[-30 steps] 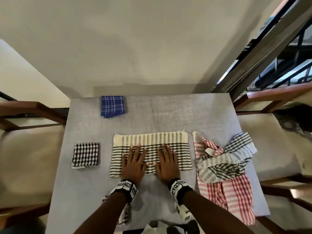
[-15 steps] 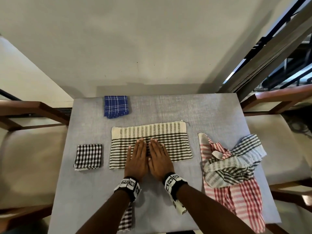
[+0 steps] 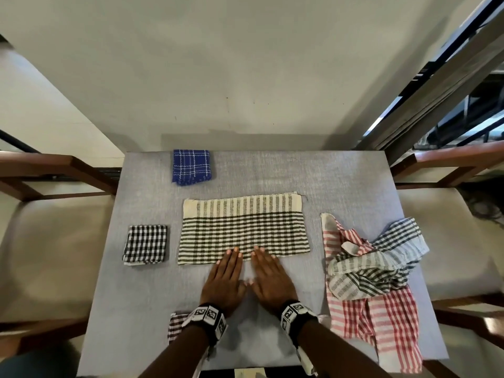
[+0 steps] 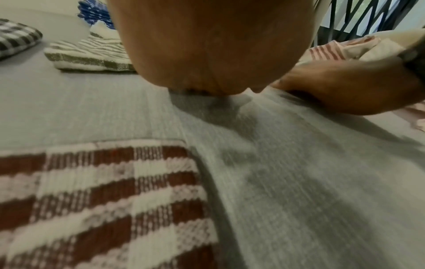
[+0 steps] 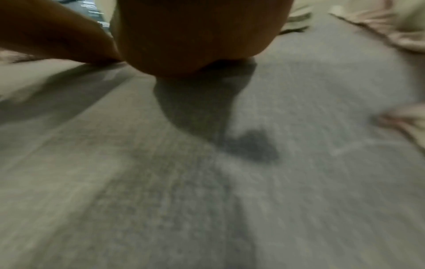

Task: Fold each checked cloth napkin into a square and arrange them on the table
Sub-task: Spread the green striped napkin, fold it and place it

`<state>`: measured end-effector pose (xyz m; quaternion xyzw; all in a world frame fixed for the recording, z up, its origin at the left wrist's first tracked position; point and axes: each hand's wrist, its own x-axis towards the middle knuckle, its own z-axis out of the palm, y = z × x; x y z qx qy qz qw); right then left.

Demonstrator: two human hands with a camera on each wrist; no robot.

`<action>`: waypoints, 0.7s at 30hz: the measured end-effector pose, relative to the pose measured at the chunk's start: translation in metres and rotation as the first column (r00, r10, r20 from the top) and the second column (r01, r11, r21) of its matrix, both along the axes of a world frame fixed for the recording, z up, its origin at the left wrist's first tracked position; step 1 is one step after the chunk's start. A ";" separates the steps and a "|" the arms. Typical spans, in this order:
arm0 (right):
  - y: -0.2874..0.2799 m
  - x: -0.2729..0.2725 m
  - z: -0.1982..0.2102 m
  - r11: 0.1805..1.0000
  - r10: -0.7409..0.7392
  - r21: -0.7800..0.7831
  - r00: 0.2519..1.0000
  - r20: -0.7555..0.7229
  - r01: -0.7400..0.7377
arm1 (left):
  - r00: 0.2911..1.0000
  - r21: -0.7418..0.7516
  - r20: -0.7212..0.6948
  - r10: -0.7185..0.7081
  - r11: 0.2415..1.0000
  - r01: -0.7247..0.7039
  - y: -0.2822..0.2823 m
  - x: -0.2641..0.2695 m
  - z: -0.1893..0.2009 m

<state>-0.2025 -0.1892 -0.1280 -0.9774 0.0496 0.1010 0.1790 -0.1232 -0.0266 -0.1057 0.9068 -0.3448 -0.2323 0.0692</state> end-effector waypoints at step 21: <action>-0.025 0.003 0.007 0.994 -0.073 -0.091 0.995 -0.074 0.067 | 0.967 0.069 -0.017 0.256 0.965 -0.254 -0.004 -0.004 -0.005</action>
